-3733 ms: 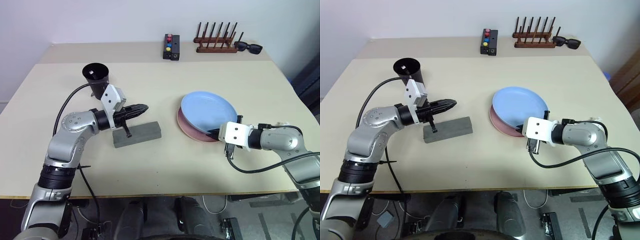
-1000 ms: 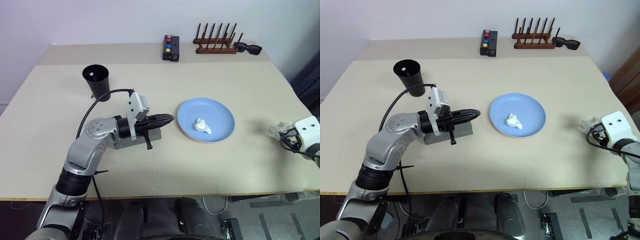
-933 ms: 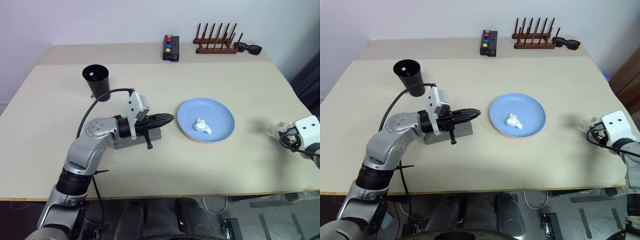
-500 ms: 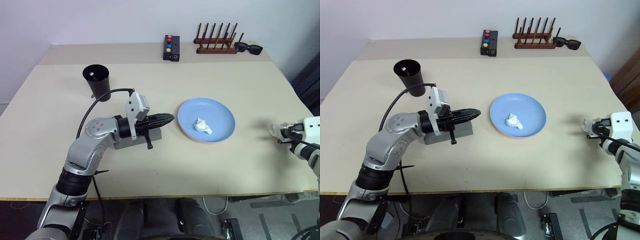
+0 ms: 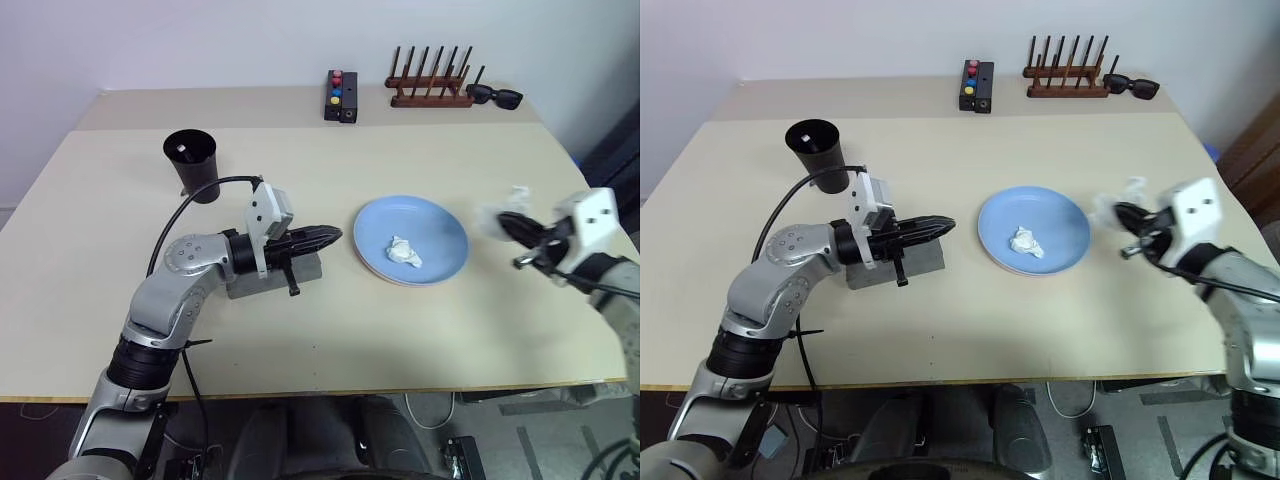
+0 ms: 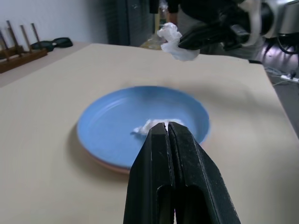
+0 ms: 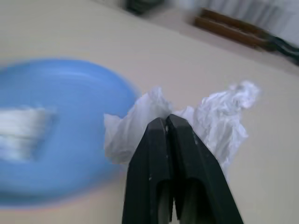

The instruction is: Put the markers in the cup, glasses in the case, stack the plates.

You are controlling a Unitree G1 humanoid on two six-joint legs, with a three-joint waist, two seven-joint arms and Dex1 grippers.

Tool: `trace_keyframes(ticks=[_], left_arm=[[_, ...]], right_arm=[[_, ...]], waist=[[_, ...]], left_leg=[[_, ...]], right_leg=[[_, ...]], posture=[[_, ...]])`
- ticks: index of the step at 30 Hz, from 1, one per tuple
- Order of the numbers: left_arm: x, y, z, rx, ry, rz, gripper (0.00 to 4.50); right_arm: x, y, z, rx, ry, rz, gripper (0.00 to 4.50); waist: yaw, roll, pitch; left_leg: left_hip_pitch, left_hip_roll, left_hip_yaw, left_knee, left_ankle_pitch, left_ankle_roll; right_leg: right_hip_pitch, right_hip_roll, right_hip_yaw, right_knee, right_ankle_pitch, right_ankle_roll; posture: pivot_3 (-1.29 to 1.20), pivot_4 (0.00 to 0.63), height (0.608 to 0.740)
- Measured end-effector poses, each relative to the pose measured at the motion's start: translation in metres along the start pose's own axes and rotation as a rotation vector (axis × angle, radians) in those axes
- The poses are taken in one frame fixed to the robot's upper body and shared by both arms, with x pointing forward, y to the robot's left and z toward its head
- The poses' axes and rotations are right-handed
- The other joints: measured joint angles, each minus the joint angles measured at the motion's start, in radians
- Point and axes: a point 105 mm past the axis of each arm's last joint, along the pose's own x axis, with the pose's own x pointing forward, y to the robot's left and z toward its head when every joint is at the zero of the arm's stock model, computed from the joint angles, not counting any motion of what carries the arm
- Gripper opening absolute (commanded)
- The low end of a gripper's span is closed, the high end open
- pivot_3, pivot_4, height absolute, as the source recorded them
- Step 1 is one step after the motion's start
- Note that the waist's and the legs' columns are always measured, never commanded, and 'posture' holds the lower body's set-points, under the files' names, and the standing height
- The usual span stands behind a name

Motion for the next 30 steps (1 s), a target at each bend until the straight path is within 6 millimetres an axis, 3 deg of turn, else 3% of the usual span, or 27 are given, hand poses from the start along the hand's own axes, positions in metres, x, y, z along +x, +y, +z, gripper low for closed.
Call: trace_keyframes(ticks=[6,9,13,21,24,27,30], left_arm=[[-0.005,0.009,0.002,0.014,-0.003,0.038,0.0],[-0.007,0.008,0.003,0.018,-0.005,0.054,0.0],[-0.009,0.006,0.0,0.009,0.006,0.078,0.0],[-0.015,0.014,-0.005,0.017,0.053,0.12,0.0],[-0.035,0.032,-0.013,0.038,0.118,0.188,0.0],[-0.071,0.049,-0.022,0.04,0.178,0.289,0.0],[-0.096,0.051,-0.033,0.03,0.221,0.341,0.0]], right_arm=[[0.038,0.044,-0.008,0.03,0.033,0.132,0.01],[0.042,0.042,-0.02,0.026,0.076,0.113,0.83],[0.038,0.036,-0.02,-0.003,0.072,0.1,2.84],[0.008,0.009,-0.019,-0.052,0.068,0.044,2.84],[-0.02,0.001,-0.027,-0.046,0.089,0.031,2.84],[-0.052,-0.009,-0.043,-0.036,0.153,-0.012,2.84],[-0.07,-0.015,-0.047,-0.026,0.164,-0.032,2.84]], waist=[[0.008,0.0,0.0],[0.008,0.0,0.0],[0.006,0.0,0.0],[0.007,0.0,0.0],[0.007,0.0,0.0],[0.001,0.0,0.0],[-0.002,0.0,0.0]], left_leg=[[-0.003,-0.001,-0.002,-0.001,0.0,0.0],[-0.004,-0.001,-0.002,-0.002,0.0,0.0],[-0.004,-0.001,-0.003,-0.003,0.0,0.0],[-0.003,-0.001,-0.002,-0.003,0.0,0.0],[-0.003,-0.001,-0.002,-0.004,0.0,0.0],[-0.002,0.0,-0.001,-0.005,0.0,0.0],[-0.002,0.001,0.0,-0.005,0.0,0.0]], right_leg=[[-0.002,-0.003,-0.001,-0.002,0.0,0.0],[-0.002,-0.004,-0.001,-0.003,0.0,0.0],[-0.003,-0.004,-0.002,-0.004,0.0,0.001],[-0.001,-0.003,-0.002,-0.004,0.0,0.001],[-0.002,-0.002,-0.002,-0.004,0.0,0.0],[-0.002,-0.002,-0.001,-0.005,0.0,0.0],[-0.001,-0.002,-0.001,-0.006,0.0,0.0]], posture=[[0.0,0.15,0.735],[0.0,0.15,0.735],[0.0,0.15,0.735],[0.0,0.15,0.735],[0.0,0.15,0.735],[0.0,0.15,0.735],[0.0,0.15,0.735]])
